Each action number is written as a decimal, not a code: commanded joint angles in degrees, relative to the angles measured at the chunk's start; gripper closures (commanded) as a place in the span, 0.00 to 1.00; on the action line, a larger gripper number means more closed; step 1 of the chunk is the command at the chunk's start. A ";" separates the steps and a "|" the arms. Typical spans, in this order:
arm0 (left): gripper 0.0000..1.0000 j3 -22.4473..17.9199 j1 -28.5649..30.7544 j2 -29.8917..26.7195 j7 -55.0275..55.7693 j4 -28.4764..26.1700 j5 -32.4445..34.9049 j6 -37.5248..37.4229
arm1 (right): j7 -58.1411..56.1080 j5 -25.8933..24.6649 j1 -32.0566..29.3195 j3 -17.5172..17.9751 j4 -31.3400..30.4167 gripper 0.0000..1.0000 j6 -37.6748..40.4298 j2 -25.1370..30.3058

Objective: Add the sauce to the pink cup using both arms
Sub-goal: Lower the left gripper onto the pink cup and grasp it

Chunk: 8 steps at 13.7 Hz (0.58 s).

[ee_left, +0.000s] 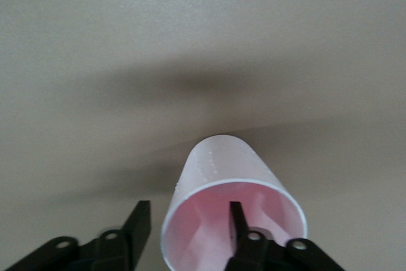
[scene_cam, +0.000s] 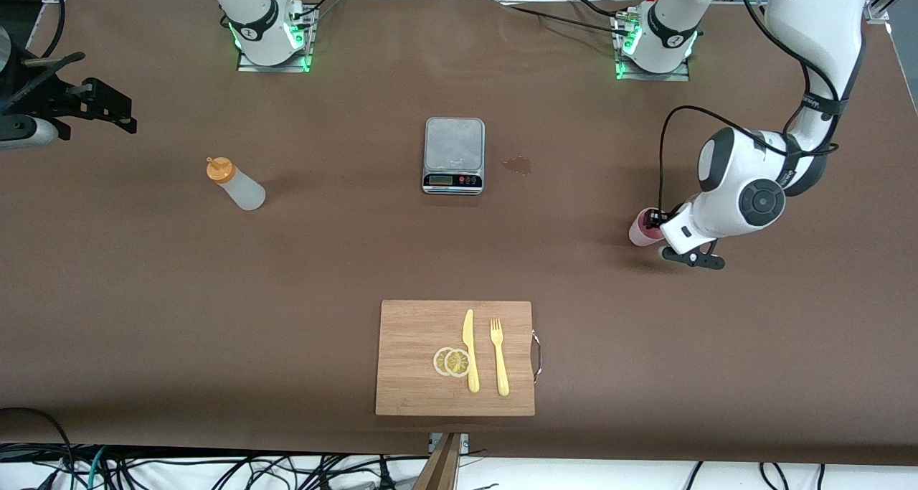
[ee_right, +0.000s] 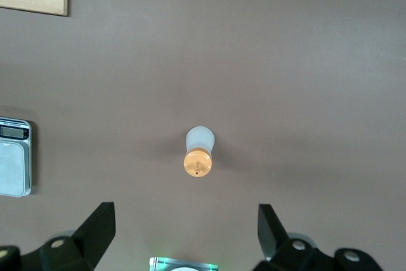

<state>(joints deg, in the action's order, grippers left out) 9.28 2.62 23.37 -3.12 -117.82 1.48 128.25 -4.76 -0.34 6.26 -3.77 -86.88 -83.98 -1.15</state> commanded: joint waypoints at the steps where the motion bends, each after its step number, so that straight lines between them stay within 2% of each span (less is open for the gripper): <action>1: 1.00 -0.14 -0.25 -2.10 -0.40 -1.01 0.98 -0.46 | 0.19 0.78 -0.20 0.17 0.31 0.01 -0.13 0.00; 3: 1.00 -0.14 -0.25 -2.19 -0.92 1.00 0.98 -2.12 | 0.19 0.69 -0.28 0.17 0.30 0.01 -0.21 0.00; 6: 1.00 0.04 -0.69 -2.10 -1.01 7.14 0.45 -10.89 | 0.19 0.61 -0.37 0.08 0.39 0.01 -0.30 -0.43; 8: 1.00 2.13 -1.22 -2.01 -0.49 12.24 0.19 -15.73 | 0.19 0.61 -0.46 0.08 0.39 0.01 -1.53 -0.61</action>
<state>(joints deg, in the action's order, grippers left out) 9.88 2.30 21.80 -3.32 -110.63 1.49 117.93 -4.76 -0.34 6.22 -3.80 -86.88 -84.50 -1.47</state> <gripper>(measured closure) 0.965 0.004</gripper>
